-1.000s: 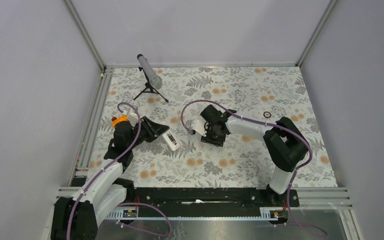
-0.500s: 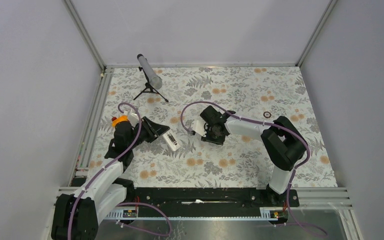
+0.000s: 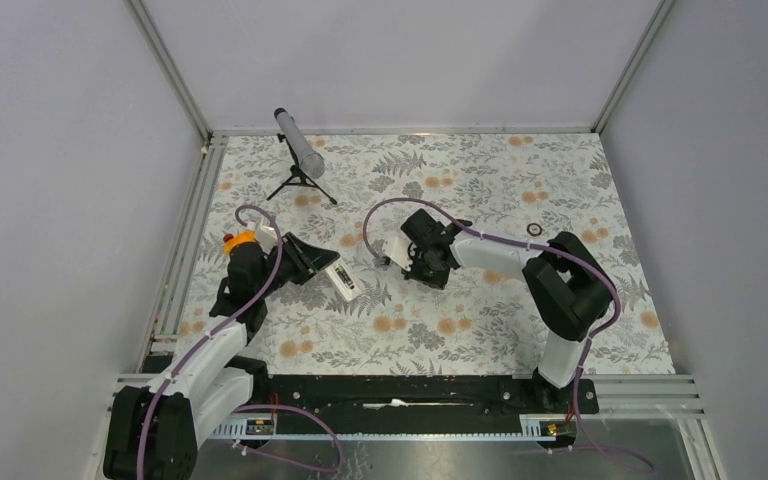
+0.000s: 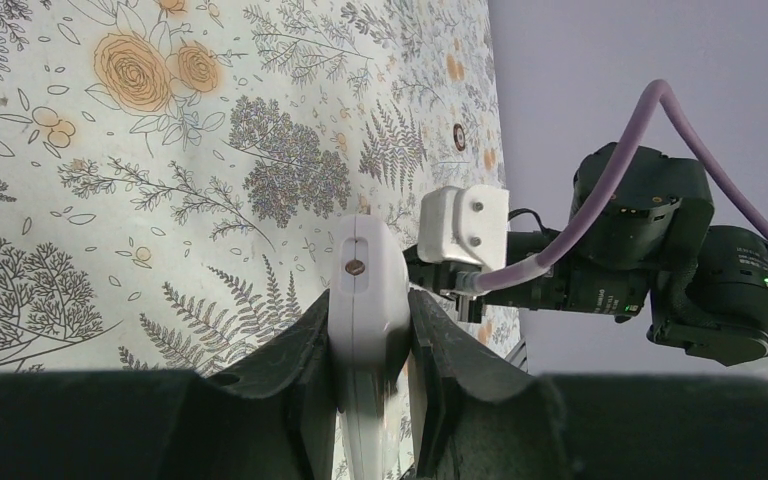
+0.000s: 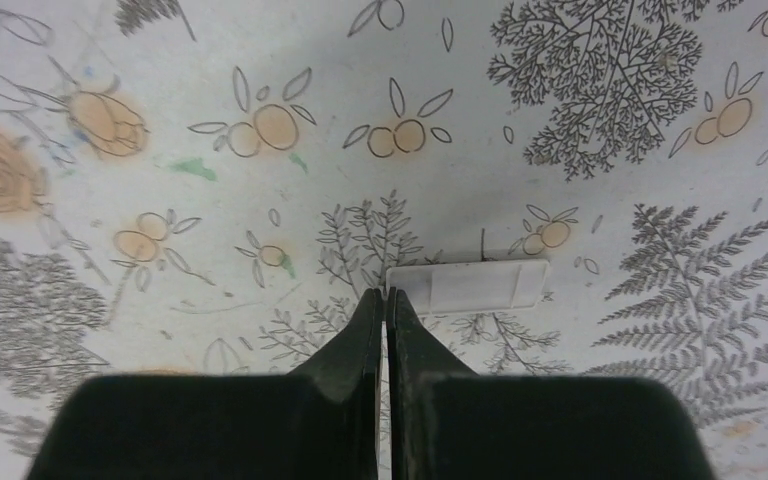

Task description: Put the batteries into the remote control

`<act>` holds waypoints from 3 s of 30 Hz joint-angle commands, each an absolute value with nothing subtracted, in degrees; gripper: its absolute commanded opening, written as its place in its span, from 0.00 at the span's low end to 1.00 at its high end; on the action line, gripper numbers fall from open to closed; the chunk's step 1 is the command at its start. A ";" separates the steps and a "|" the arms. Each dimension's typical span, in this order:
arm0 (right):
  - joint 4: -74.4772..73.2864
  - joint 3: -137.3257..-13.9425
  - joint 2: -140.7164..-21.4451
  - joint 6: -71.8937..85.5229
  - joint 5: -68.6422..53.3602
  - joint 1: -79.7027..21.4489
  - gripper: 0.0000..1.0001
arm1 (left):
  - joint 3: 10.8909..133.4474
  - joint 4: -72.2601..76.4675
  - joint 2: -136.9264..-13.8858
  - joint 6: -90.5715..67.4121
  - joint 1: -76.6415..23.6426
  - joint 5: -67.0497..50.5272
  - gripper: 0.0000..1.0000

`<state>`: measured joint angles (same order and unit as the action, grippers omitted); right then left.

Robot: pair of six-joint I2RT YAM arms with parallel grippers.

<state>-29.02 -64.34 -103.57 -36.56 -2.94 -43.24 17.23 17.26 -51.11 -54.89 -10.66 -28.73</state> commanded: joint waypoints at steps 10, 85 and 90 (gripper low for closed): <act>-1.86 -49.44 -86.15 5.73 -30.31 -34.87 0.00 | 17.20 19.28 -48.01 -54.87 -10.11 -28.83 0.00; 53.09 -15.42 -93.69 46.05 -41.63 -18.23 0.48 | 18.66 15.20 -45.08 -53.55 -10.11 -25.06 0.00; 23.34 -27.15 -82.61 27.11 -32.55 -18.72 0.49 | 18.93 14.59 -44.88 -53.55 -10.11 -24.38 0.00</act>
